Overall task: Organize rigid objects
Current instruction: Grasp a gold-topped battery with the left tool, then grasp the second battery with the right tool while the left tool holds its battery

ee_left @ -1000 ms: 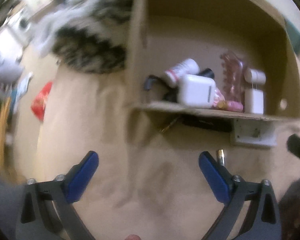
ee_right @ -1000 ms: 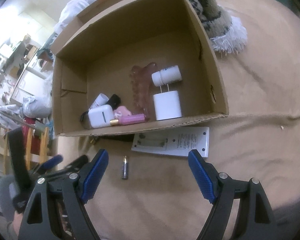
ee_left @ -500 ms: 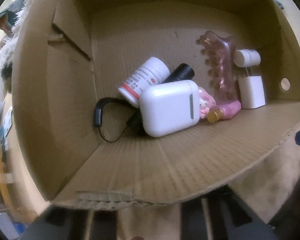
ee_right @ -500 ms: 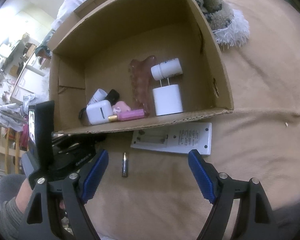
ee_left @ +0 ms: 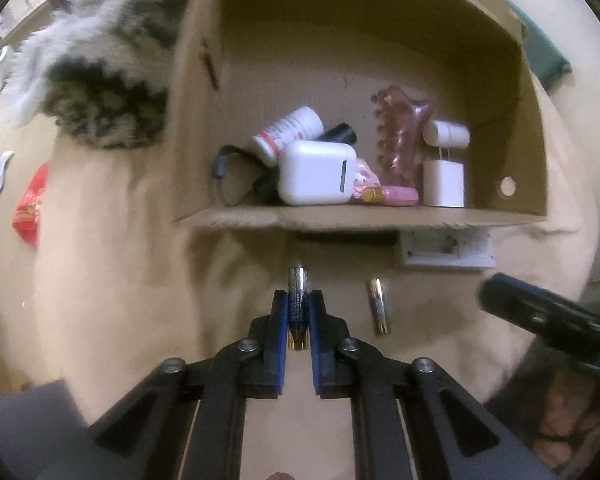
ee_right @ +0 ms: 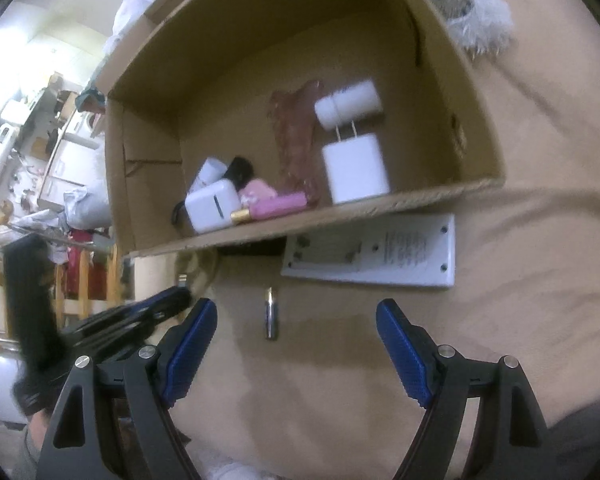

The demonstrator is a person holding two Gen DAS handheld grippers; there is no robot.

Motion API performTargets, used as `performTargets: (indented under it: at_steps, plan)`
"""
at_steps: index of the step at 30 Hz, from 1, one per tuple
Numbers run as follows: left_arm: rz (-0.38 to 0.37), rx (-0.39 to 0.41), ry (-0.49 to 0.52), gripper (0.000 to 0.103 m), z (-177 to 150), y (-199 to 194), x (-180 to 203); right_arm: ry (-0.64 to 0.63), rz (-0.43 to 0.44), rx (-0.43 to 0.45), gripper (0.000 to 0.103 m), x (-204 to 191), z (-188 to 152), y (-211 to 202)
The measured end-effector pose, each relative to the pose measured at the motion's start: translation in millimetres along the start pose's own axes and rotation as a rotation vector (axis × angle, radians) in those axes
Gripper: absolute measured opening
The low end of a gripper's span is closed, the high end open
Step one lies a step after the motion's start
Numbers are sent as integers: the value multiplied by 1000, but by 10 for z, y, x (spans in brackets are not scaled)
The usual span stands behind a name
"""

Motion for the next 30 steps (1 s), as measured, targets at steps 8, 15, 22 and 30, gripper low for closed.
performTargets:
  at_steps: [8, 15, 22, 30]
  plan:
    - [111, 70, -53, 9, -198, -403, -258, -98, -32, -95, 67, -273, -195, 306]
    - [108, 82, -96, 9, -214, -382, -324, -217, -213, -86, 50, -506, -340, 733]
    - [109, 90, -95, 9, -197, -387, -299, -421, -422, 73, 34, -629, -517, 939]
    - [111, 100, -118, 9, -189, -417, -339, -336, -319, 83, 10, -525, -516, 817]
Point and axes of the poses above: each gripper's, at about its wrist camera, not at the fingertips, and y roughly the way its jaws point, x to its right, z to its top, the point moved 8 cm from there along y, roughly the way its jaws point, and after that the axes turned 7 degrees about y, right-handed, at the moved point
